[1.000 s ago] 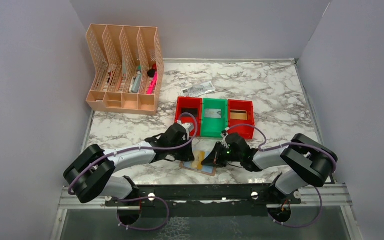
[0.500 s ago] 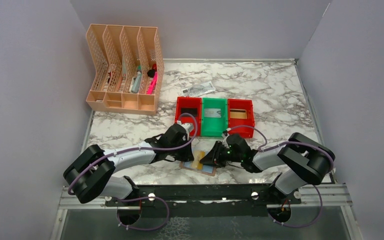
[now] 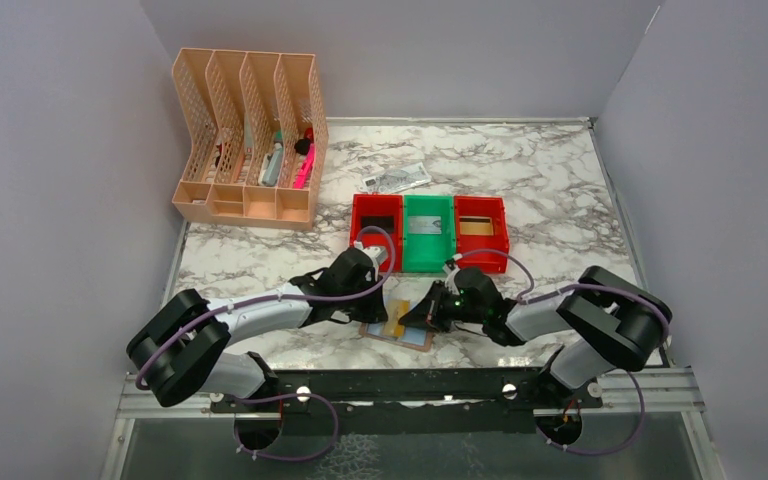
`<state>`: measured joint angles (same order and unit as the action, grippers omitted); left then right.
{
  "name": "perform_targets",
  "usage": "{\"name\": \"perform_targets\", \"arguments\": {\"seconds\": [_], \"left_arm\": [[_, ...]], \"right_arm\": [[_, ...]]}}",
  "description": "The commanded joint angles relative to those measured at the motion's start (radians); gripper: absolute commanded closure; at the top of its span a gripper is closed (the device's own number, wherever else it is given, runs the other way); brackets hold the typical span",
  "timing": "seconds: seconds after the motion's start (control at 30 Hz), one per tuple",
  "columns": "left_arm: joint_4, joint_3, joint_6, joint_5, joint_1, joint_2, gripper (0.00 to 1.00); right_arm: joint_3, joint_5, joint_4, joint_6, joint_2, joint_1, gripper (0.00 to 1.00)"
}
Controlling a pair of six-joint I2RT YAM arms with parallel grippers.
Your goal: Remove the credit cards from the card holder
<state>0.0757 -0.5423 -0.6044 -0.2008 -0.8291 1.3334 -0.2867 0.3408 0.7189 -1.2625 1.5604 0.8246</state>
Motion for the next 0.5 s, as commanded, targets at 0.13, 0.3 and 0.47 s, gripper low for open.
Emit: {"name": "perform_targets", "arguments": {"seconds": [0.13, 0.3, 0.47], "left_arm": [[0.061, 0.006, 0.033, 0.042, -0.009, 0.015, 0.84], [0.057, 0.000, 0.043, 0.030, -0.009, 0.022, 0.84], [0.051, 0.005, 0.045, 0.020, -0.011, 0.023, 0.84]], "right_arm": [[0.053, -0.086, -0.126, 0.013, -0.115, -0.004, 0.99], [0.049, -0.072, -0.103, 0.007, -0.097, -0.004, 0.93], [0.037, -0.076, -0.074, -0.004, -0.075, -0.004, 0.79]]}}
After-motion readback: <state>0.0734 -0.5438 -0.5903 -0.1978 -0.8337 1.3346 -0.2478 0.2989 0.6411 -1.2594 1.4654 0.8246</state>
